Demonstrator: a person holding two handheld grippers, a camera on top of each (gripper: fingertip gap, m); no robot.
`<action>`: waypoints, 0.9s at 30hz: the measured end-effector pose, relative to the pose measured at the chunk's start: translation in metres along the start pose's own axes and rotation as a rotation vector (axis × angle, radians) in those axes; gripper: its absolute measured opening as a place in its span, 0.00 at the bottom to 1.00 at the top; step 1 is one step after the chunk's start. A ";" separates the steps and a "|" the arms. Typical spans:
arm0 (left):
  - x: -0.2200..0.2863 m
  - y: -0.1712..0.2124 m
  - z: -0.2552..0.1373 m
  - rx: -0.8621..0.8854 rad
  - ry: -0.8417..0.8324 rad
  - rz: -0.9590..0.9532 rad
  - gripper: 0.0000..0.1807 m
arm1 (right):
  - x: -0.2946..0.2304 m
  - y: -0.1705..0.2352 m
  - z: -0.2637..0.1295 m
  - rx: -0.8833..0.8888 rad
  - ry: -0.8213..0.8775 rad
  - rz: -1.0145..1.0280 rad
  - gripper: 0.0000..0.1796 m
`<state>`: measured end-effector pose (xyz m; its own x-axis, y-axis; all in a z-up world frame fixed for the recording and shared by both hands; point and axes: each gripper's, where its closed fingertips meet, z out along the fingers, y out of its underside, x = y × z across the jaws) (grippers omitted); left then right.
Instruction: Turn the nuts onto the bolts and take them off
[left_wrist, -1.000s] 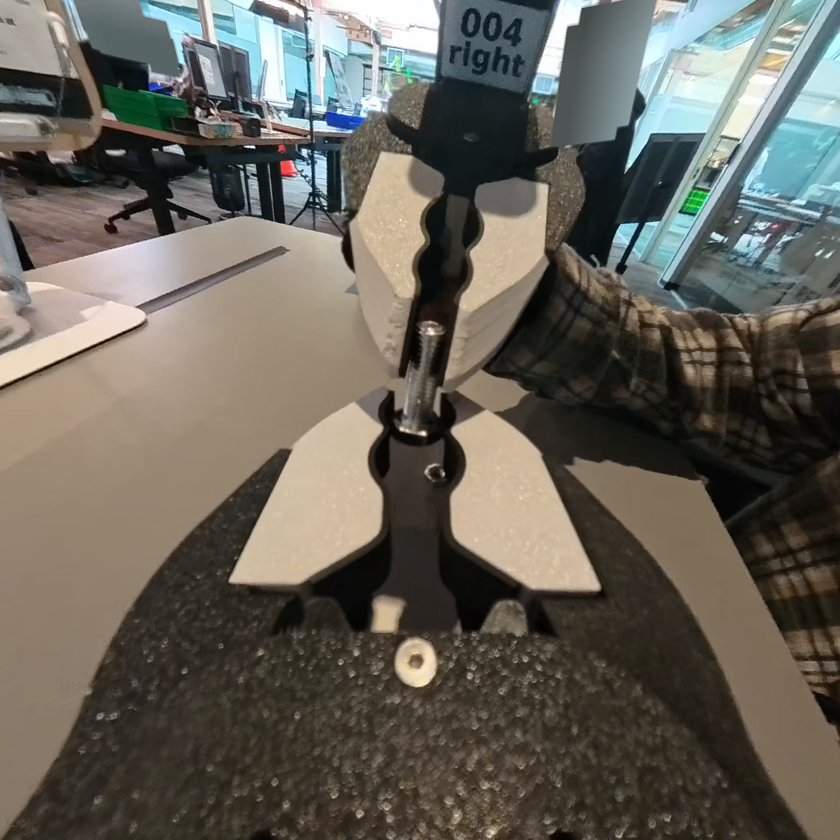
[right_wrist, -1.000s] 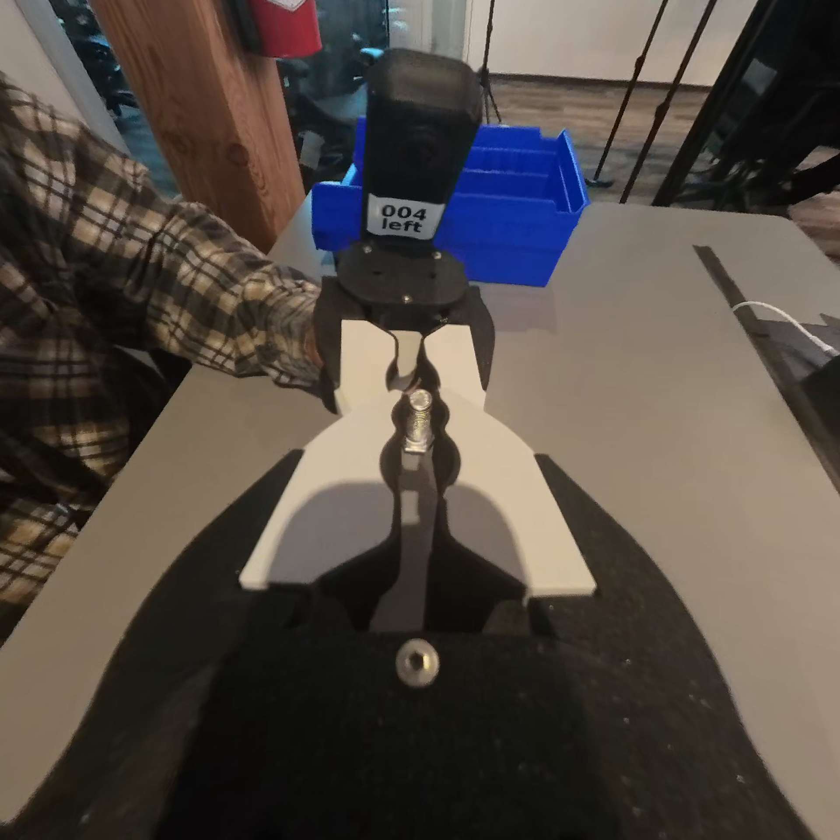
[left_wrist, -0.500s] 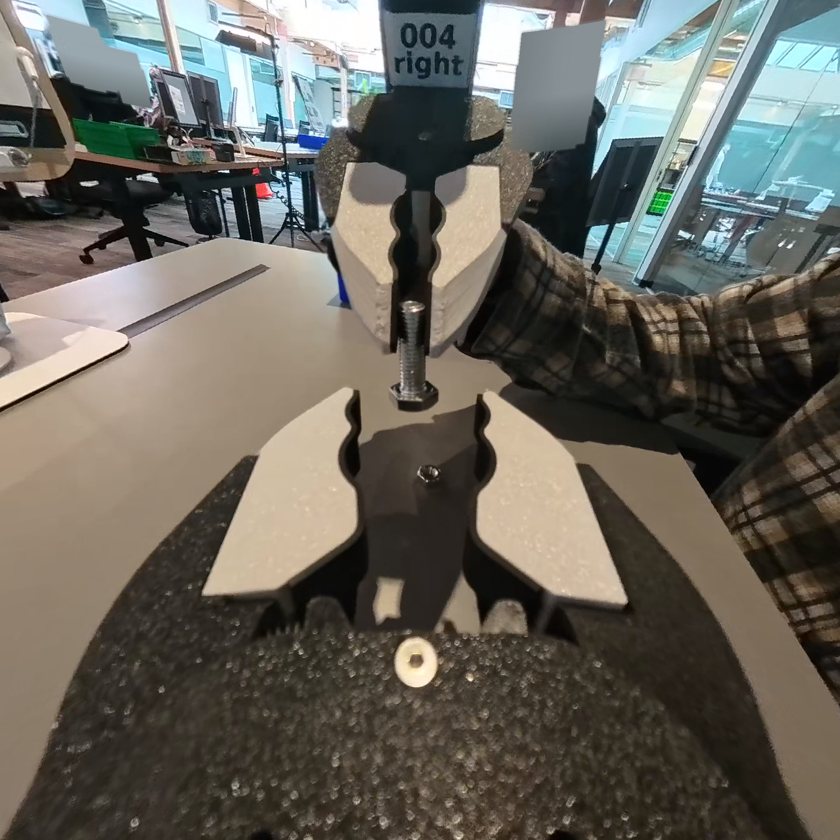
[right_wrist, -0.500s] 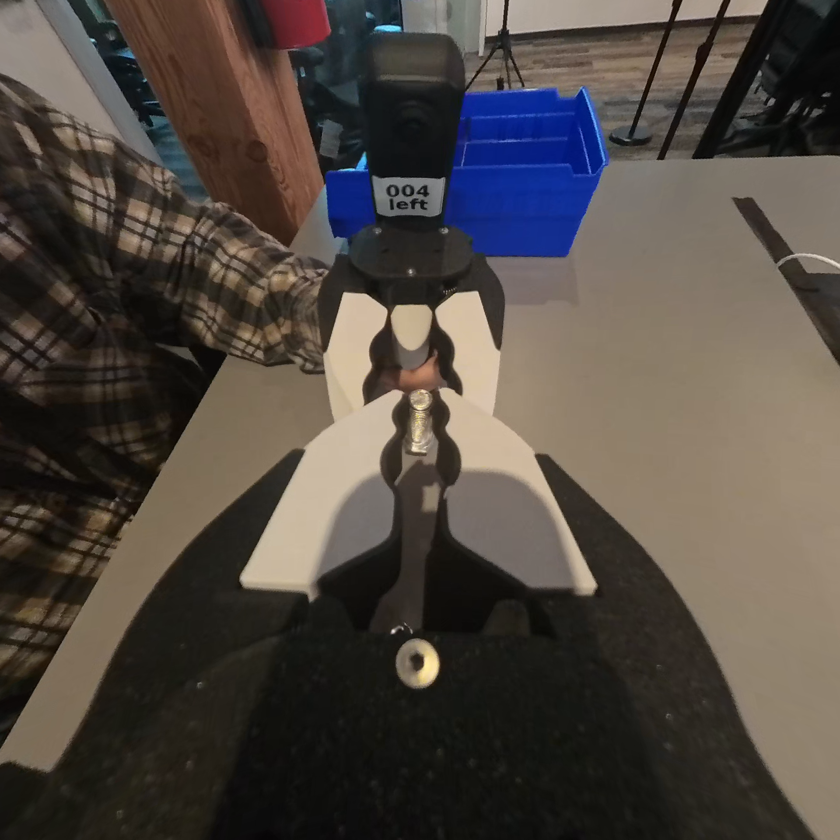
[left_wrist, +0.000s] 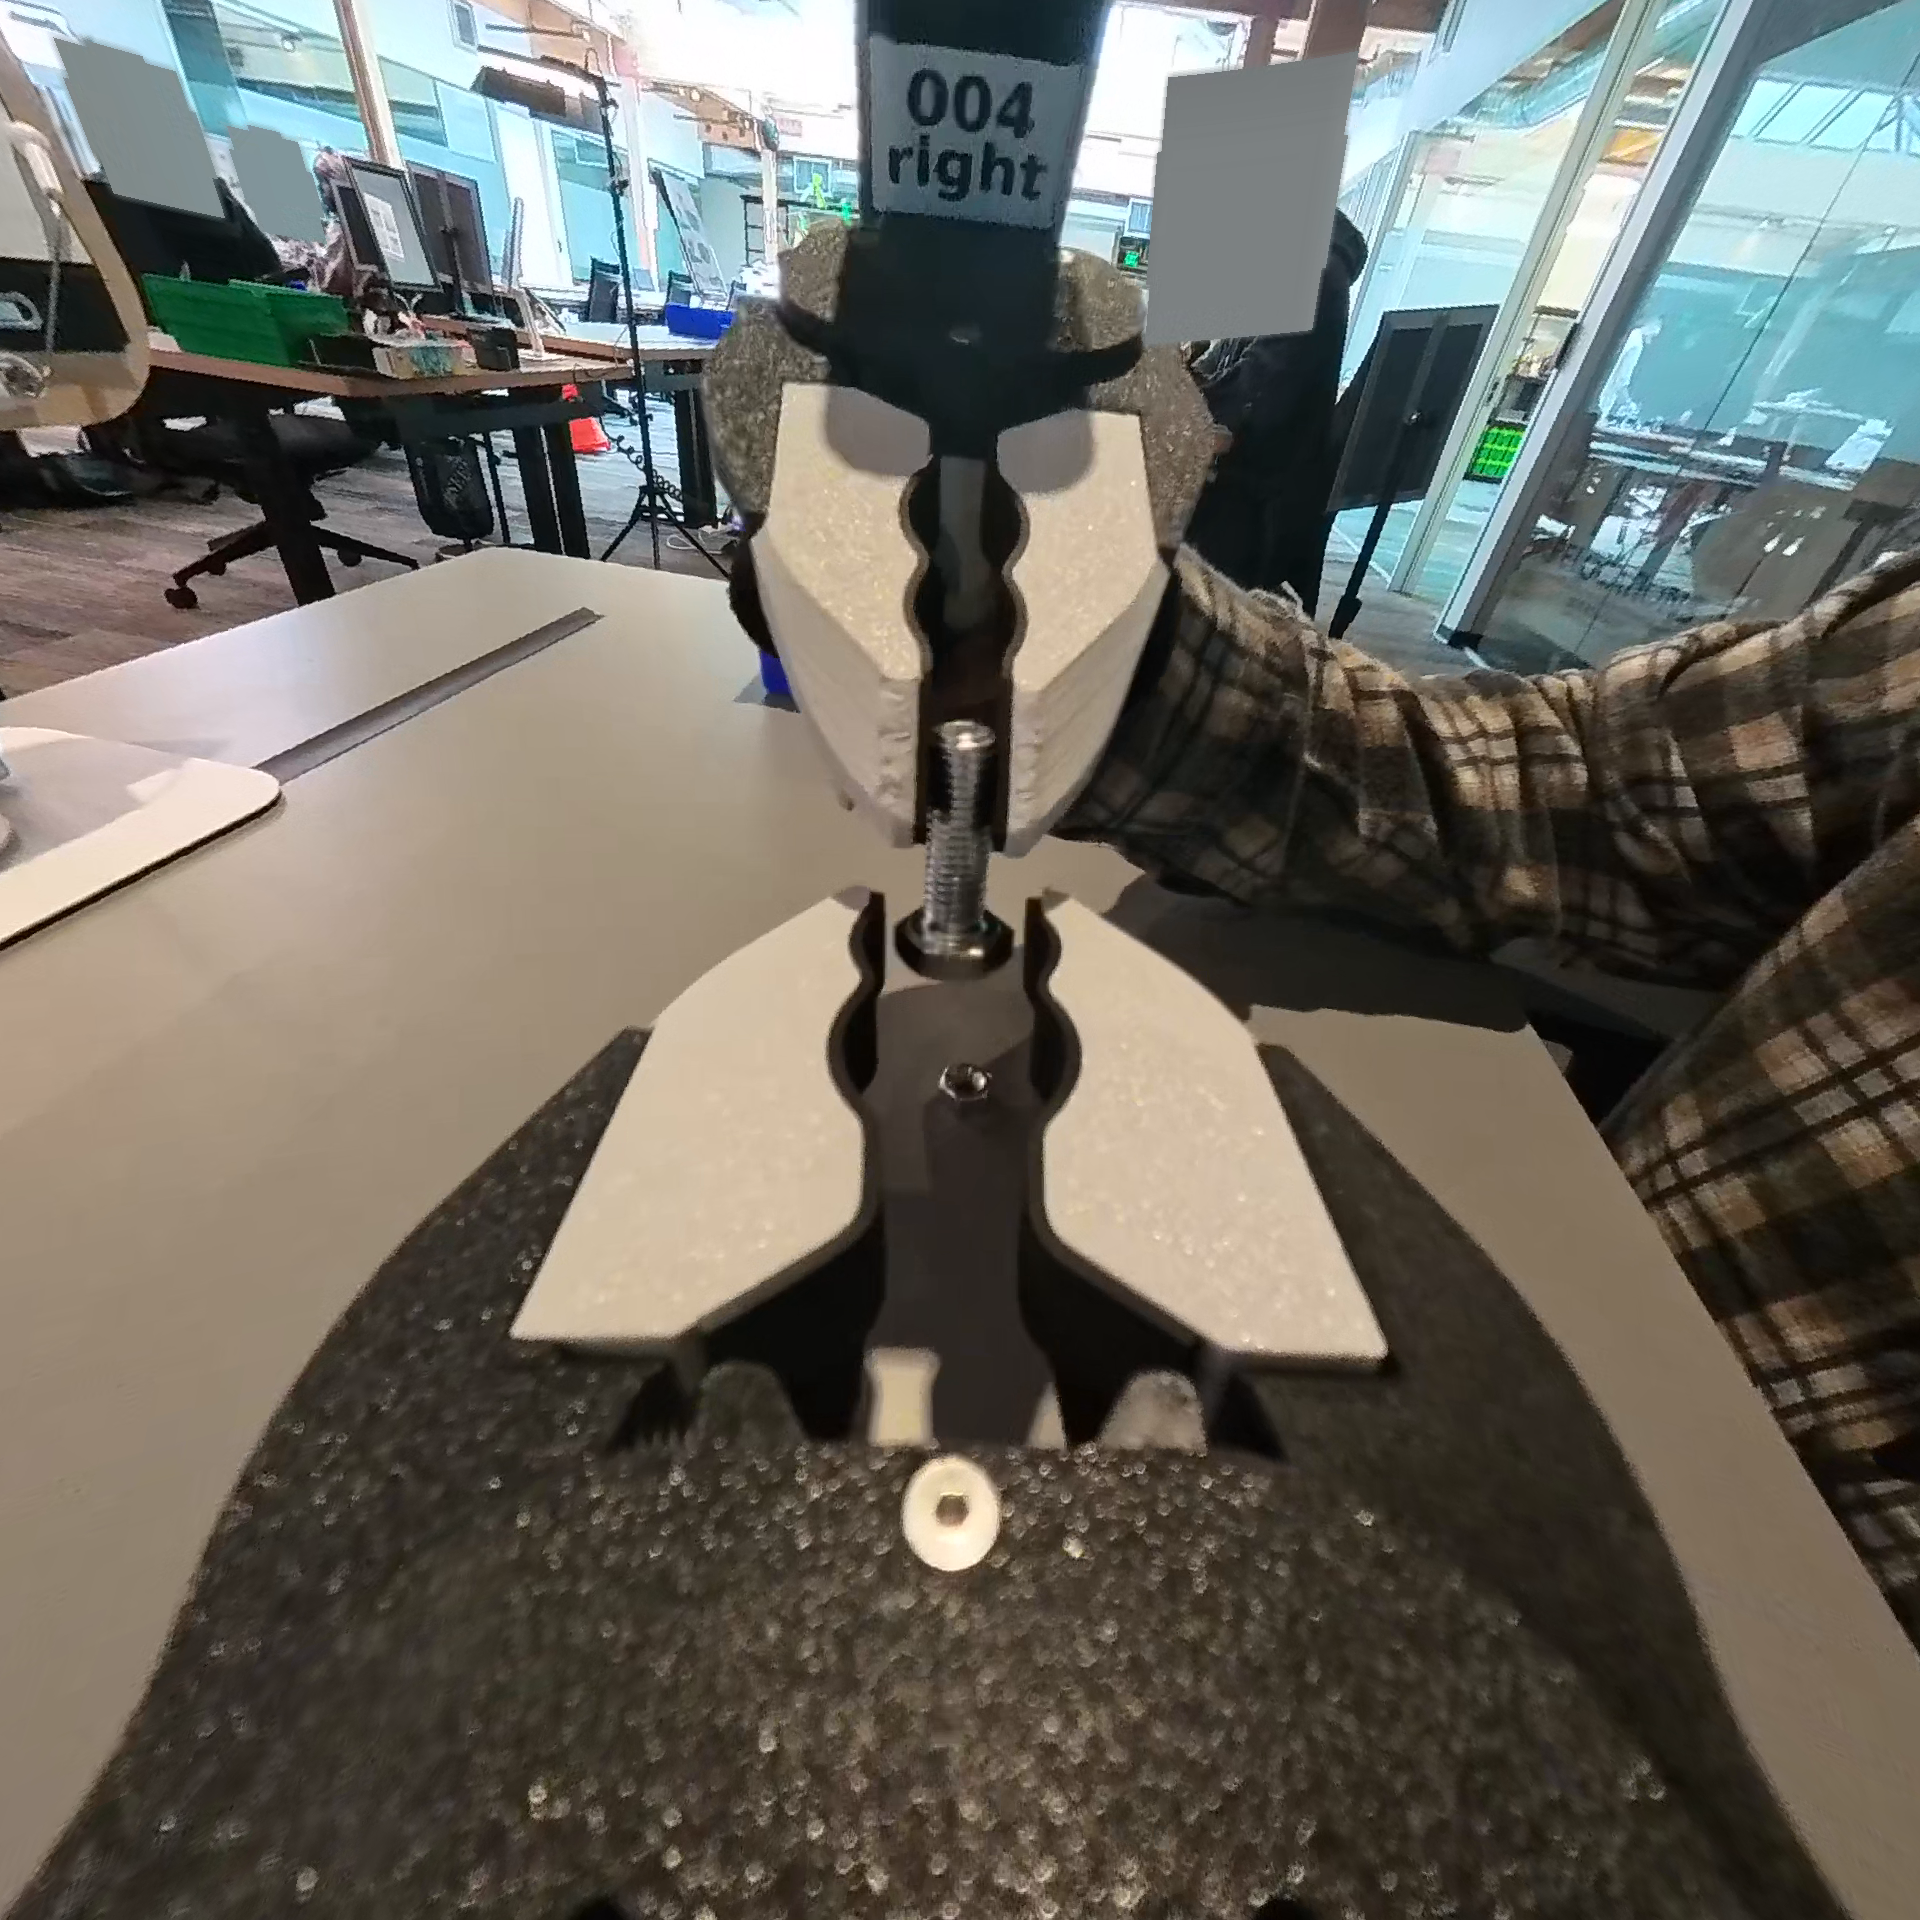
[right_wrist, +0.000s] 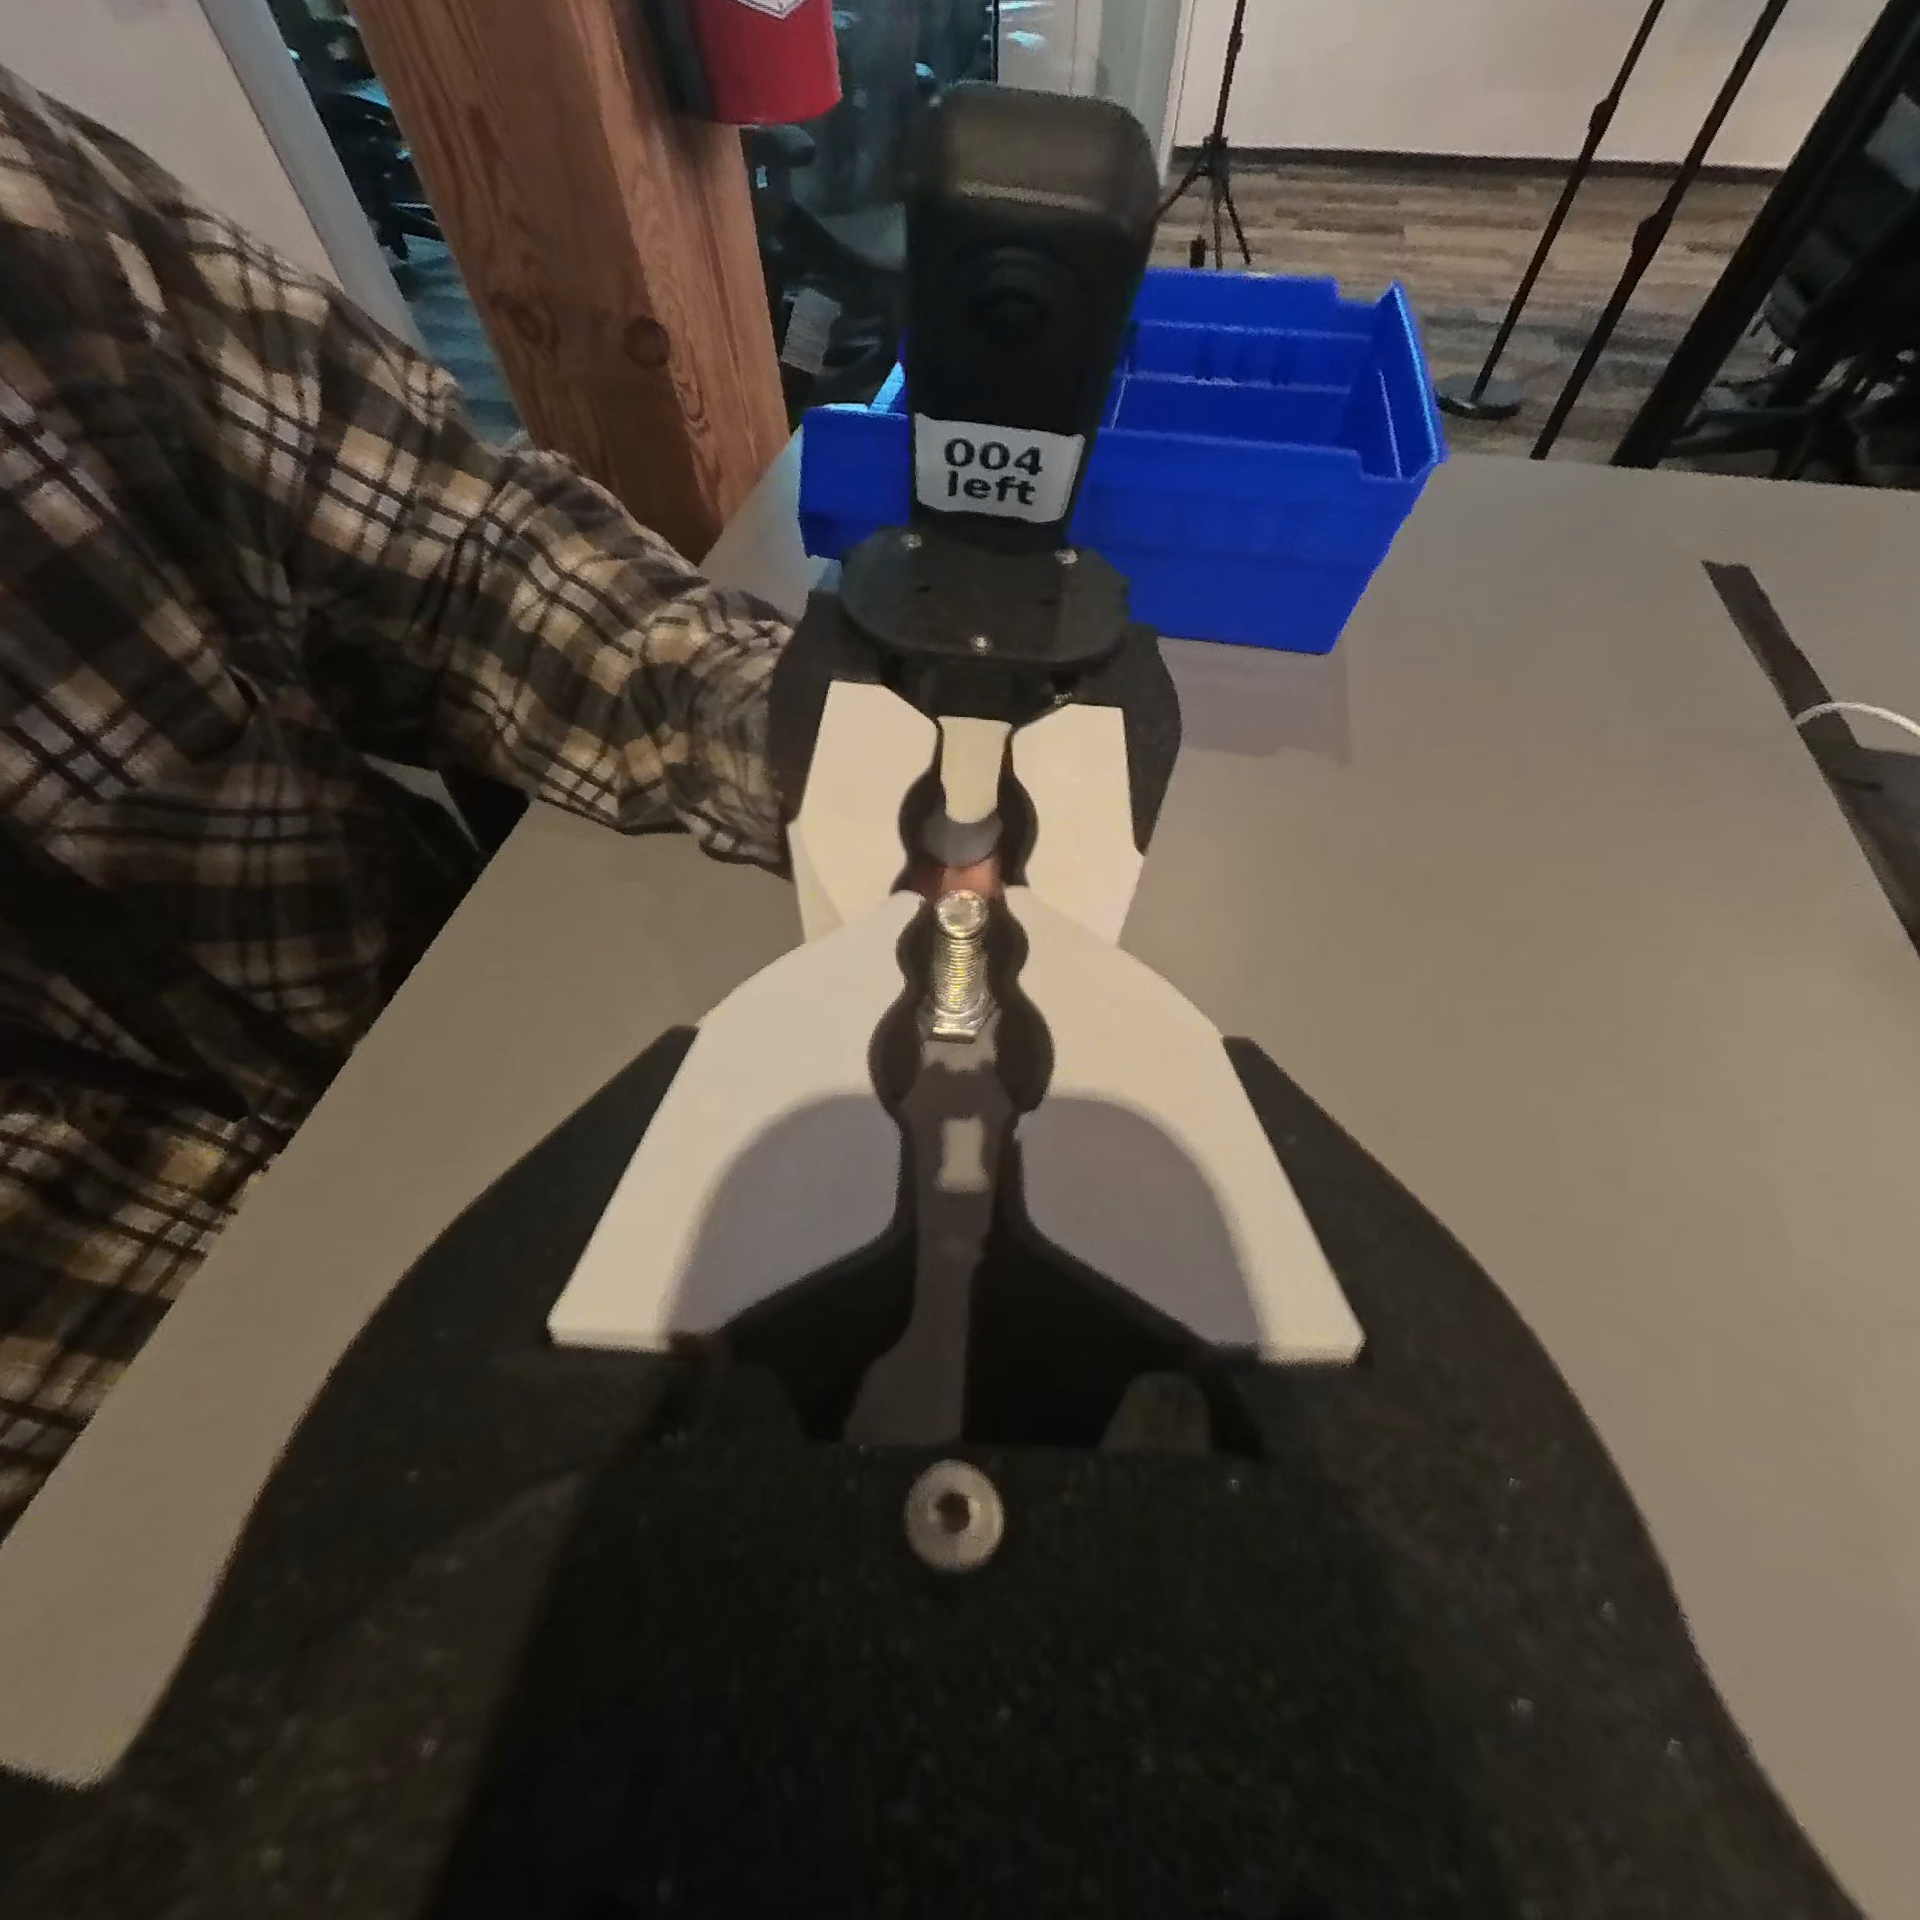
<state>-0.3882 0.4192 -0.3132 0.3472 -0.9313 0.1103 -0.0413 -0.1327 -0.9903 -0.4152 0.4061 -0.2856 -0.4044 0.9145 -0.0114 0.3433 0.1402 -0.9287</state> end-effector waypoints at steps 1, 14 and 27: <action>0.000 0.000 0.000 -0.002 -0.002 0.001 0.14 | -0.001 -0.001 0.000 0.004 -0.002 -0.008 0.05; 0.006 0.008 0.006 -0.062 0.006 0.022 0.09 | -0.006 -0.001 0.007 -0.014 -0.014 -0.052 0.05; -0.002 0.012 0.008 -0.086 -0.050 -0.006 0.09 | 0.005 -0.006 0.005 0.079 0.009 -0.053 0.16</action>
<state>-0.3818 0.4223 -0.3263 0.3943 -0.9124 0.1098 -0.1187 -0.1691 -0.9784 -0.4238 0.4078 -0.2816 -0.4127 0.9099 0.0419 0.2534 0.1589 -0.9542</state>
